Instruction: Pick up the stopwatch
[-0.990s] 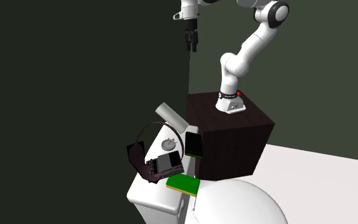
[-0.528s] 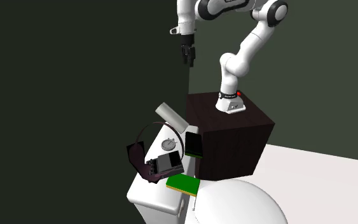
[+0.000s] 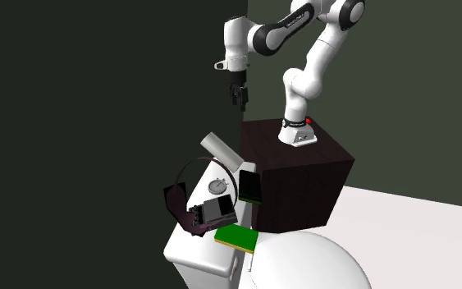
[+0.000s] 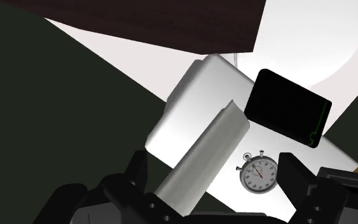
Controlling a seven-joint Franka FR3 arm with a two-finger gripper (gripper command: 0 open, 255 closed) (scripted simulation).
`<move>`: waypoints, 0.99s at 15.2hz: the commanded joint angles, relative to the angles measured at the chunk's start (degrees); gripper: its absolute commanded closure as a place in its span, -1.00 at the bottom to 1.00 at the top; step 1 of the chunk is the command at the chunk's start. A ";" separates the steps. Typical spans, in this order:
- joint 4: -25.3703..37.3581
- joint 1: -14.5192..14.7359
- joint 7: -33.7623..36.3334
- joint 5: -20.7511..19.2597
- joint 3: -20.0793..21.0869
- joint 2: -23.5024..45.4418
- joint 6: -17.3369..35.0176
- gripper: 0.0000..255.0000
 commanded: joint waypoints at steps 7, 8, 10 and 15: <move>0.76 1.54 5.00 -1.20 7.17 15.28 15.74 -1.00; 1.19 1.60 5.90 -1.87 8.00 17.48 17.58 -1.00; 2.28 1.69 7.99 -3.72 9.53 22.02 21.11 -1.00; 6.40 2.45 15.20 -11.63 11.88 34.12 28.62 -1.00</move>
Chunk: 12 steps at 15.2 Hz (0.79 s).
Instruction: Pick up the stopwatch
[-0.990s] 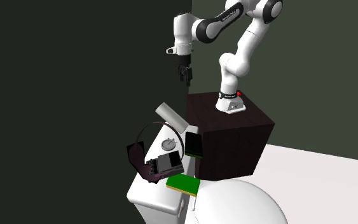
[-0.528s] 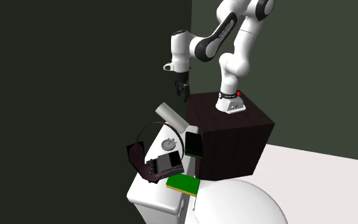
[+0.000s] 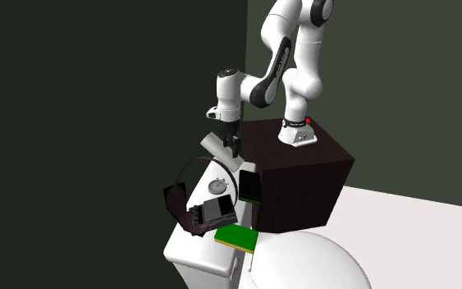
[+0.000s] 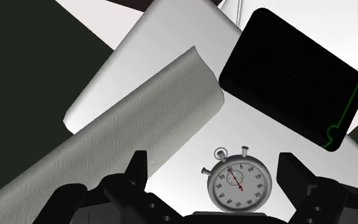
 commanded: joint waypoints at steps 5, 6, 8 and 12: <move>7.28 3.95 10.17 -12.27 -1.25 14.77 6.22 -1.00; 8.76 5.06 11.67 -14.12 -1.98 17.14 6.88 -1.00; 8.89 5.51 12.05 -14.65 -2.48 17.99 7.56 -1.00; 9.23 6.50 13.47 -16.66 -3.84 20.94 10.02 -1.00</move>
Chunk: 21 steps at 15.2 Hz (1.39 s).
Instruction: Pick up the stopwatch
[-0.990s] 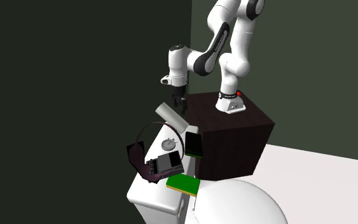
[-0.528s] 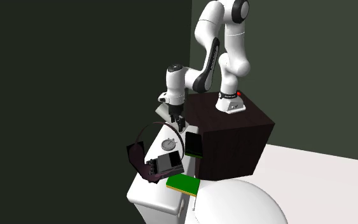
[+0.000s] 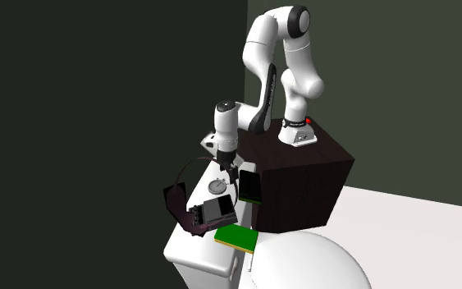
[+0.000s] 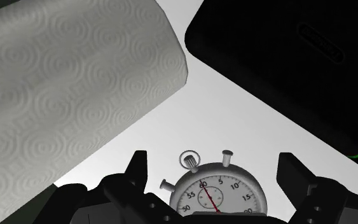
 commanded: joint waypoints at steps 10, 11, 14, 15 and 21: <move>0.59 0.82 1.01 -1.75 -1.37 2.75 2.09 1.00; 0.59 0.82 1.01 -1.75 -1.38 2.75 2.09 1.00; 0.56 0.82 1.02 -1.71 -1.33 2.67 2.04 1.00; 0.42 0.53 0.68 -1.24 -0.94 1.92 1.45 1.00; -0.12 -1.04 -1.41 1.72 1.18 -2.51 -2.24 1.00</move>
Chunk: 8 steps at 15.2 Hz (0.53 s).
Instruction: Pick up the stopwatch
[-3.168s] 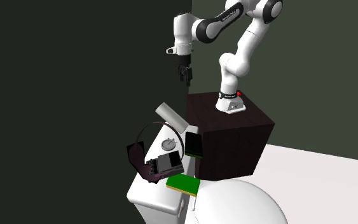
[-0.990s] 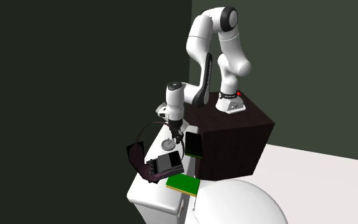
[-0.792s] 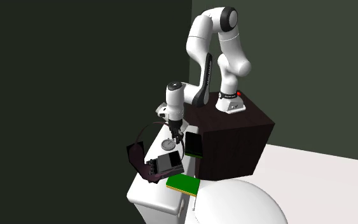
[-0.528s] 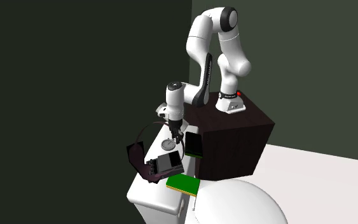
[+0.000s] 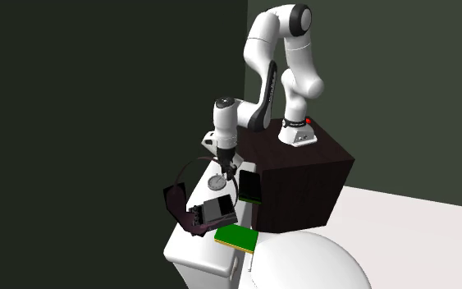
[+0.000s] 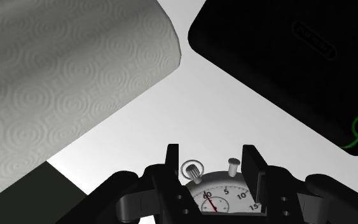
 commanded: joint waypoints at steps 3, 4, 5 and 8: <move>-0.29 -0.84 -1.34 2.08 1.30 -3.02 -2.56 1.00; -0.29 -1.04 -1.70 2.59 1.57 -3.73 -3.21 1.00; -0.28 -1.22 -2.05 3.10 1.83 -4.43 -3.87 1.00; -0.16 -1.70 -3.09 4.59 2.51 -6.50 -5.88 1.00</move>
